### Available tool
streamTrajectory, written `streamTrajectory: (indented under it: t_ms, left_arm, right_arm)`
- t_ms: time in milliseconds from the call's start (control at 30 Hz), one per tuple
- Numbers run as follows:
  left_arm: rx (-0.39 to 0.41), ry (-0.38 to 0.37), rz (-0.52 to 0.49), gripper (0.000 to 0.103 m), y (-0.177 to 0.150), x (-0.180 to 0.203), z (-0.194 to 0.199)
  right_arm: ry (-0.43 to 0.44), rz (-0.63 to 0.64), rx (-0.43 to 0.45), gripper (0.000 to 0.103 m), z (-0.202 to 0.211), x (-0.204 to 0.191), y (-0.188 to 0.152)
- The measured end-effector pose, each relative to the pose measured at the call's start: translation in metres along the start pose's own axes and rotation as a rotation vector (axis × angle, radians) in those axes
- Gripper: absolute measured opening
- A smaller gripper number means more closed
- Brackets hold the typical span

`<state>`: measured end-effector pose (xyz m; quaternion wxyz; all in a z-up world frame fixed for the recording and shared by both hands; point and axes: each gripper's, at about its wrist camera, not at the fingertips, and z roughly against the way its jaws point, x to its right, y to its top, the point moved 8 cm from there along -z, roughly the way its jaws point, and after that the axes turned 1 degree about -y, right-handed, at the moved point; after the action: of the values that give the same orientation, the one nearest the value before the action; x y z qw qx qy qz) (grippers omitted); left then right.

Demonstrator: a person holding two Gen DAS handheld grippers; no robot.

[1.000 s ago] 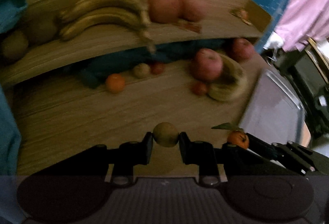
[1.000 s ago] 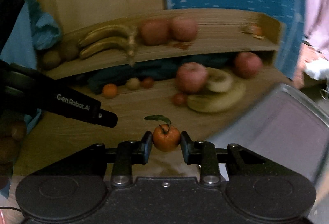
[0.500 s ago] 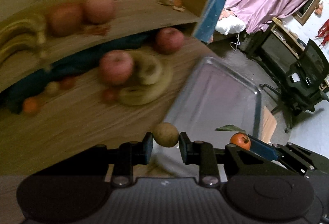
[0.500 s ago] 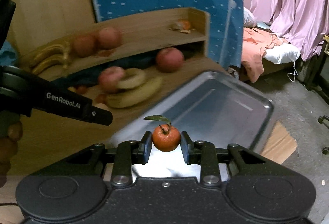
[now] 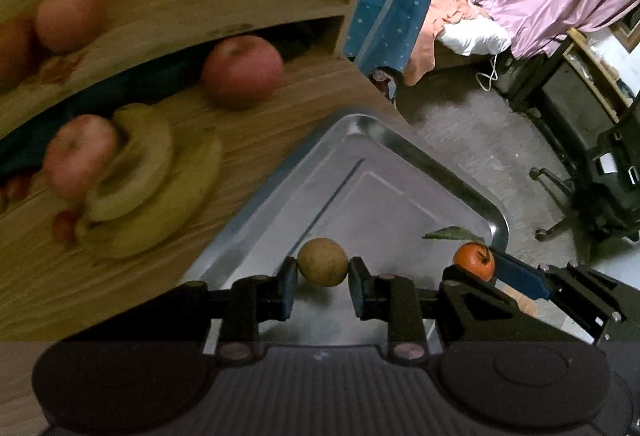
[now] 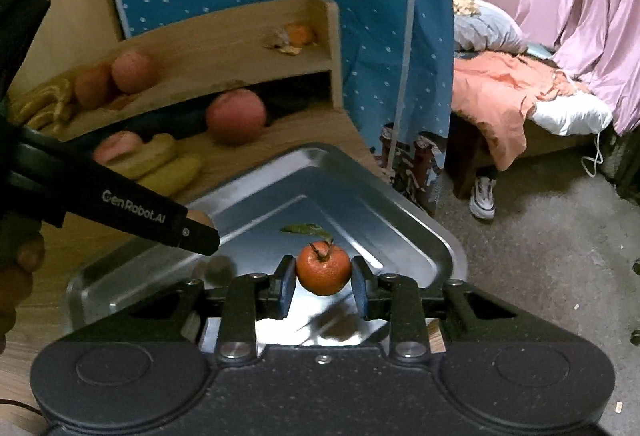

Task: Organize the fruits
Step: 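Carry the mandarin and kiwi in both tools over the metal tray, then open both tools to drop the kiwi and mandarin onto the tray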

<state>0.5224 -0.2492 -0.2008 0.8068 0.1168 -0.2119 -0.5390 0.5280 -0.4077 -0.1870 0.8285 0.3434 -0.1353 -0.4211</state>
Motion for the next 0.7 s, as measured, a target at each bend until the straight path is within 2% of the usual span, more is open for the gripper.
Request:
streamTrajectory:
  t_ms: [367,700]
  left_arm:
    - [-0.08,0.087,0.008,0.031,0.01,0.019,-0.033]
    - [-0.093,0.102,-0.009,0.033,0.015,0.019,-0.039]
  right_arm:
    - [0.08,-0.01,-0.025,0.031,-0.025,0.017,0.005]
    - [0.073,-0.009,-0.036,0.034,-0.032,0.014,0.004]
